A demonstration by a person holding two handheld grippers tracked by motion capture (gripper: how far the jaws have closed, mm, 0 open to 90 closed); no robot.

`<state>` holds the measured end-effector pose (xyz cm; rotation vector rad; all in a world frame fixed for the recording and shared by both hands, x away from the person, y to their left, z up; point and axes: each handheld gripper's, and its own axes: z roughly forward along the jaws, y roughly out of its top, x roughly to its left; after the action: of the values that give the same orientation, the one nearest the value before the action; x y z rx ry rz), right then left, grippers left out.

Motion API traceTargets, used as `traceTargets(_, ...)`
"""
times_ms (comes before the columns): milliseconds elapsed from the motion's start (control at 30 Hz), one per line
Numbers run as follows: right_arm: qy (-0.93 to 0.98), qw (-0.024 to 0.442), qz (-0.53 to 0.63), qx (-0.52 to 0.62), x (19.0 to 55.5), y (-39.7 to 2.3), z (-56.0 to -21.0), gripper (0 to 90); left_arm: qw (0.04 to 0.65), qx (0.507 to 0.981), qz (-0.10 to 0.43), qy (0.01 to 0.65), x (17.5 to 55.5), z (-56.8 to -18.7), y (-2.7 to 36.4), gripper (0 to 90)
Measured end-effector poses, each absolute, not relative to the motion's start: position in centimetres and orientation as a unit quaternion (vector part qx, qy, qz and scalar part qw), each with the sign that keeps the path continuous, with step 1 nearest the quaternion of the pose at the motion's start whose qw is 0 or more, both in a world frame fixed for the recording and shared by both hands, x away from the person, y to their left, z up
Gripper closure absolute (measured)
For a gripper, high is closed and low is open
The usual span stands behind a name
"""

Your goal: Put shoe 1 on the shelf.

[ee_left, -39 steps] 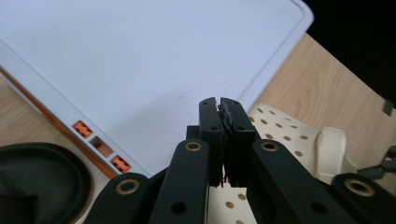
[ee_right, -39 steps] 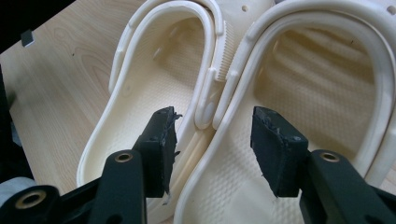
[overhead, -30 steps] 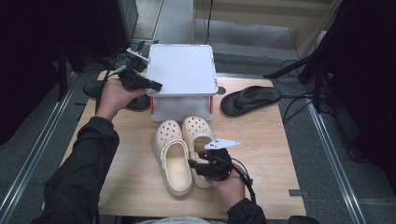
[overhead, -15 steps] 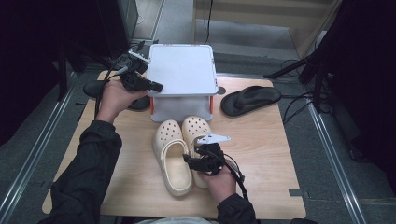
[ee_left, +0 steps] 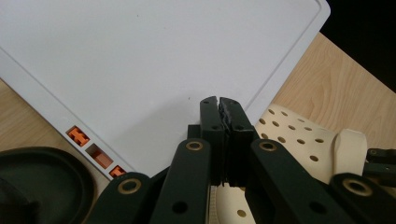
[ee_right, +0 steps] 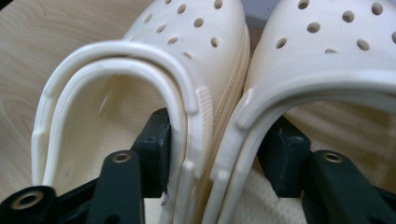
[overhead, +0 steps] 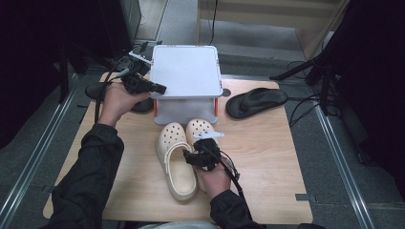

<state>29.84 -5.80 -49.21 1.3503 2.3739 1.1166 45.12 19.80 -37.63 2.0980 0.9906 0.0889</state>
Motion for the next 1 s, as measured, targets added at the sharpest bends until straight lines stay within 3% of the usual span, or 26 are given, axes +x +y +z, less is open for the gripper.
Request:
traceTargets(467,0.798,0.067,0.367,0.473,31.0,-6.6,-48.3,65.3,0.401,0.826,0.036,0.394,45.0,-37.7,20.2,89.4)
traceTargets(1000,0.805,0.06,0.378,0.453,33.4,-6.7,-45.9,65.5,0.402,0.825,0.036,0.396,44.9,-37.7,20.2,89.3)
